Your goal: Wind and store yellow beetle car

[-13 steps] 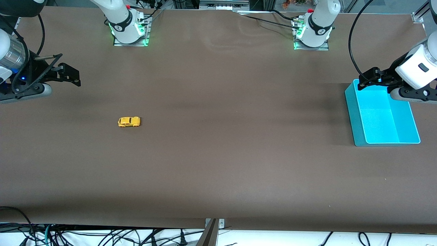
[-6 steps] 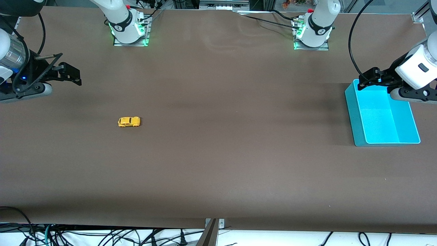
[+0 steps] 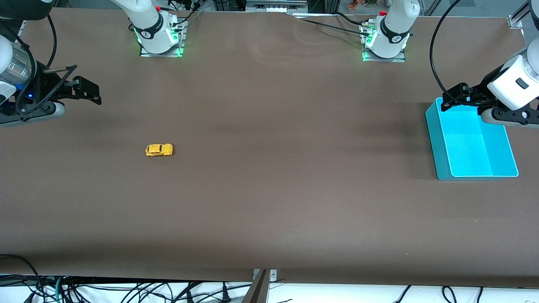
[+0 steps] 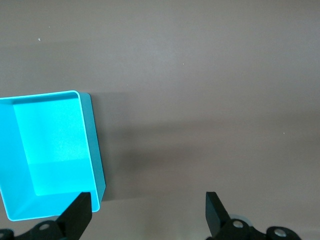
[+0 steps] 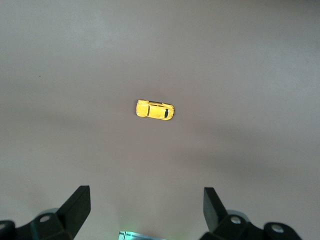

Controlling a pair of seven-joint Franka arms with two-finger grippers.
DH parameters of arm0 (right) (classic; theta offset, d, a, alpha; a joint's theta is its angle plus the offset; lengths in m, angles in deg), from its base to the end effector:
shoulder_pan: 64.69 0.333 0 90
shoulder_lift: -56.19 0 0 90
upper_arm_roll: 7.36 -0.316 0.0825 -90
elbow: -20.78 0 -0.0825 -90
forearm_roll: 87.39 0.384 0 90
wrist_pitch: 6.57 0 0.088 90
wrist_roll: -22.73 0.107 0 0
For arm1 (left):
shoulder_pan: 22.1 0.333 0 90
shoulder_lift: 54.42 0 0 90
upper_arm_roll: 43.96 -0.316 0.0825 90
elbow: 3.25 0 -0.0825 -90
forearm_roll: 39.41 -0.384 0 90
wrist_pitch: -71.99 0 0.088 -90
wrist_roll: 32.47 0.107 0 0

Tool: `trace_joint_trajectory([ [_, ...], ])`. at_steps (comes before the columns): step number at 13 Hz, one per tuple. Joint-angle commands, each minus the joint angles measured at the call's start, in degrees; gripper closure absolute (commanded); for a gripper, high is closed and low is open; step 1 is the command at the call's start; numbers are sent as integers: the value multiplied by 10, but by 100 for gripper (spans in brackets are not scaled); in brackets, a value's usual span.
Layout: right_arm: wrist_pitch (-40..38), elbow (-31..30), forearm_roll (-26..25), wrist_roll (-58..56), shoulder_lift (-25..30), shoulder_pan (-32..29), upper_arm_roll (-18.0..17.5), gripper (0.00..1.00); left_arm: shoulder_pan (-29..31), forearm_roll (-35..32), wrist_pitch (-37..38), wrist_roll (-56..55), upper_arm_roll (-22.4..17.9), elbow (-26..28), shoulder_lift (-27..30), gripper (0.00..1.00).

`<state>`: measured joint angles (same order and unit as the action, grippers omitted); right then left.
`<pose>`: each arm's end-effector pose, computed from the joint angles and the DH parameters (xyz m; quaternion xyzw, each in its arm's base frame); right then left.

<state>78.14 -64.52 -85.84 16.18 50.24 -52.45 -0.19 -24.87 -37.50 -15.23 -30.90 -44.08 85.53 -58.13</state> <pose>0.5727 0.0577 0.5970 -0.9932 -0.1015 0.0565 0.0078 0.5670 -0.0300 0.5942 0.9981 -0.0368 -0.0461 0.0162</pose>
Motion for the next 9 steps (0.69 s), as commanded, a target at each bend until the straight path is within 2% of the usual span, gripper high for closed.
trace_joint_trajectory([
  [1, -6, -18, 11, -8, 22, -2, -1, 0, 1, -14, 8, 13, 2, -6, -2, 0],
  [9, -9, -17, 10, -9, 23, -1, -3, 0, 1, -14, 8, 13, 2, -6, -2, 0],
])
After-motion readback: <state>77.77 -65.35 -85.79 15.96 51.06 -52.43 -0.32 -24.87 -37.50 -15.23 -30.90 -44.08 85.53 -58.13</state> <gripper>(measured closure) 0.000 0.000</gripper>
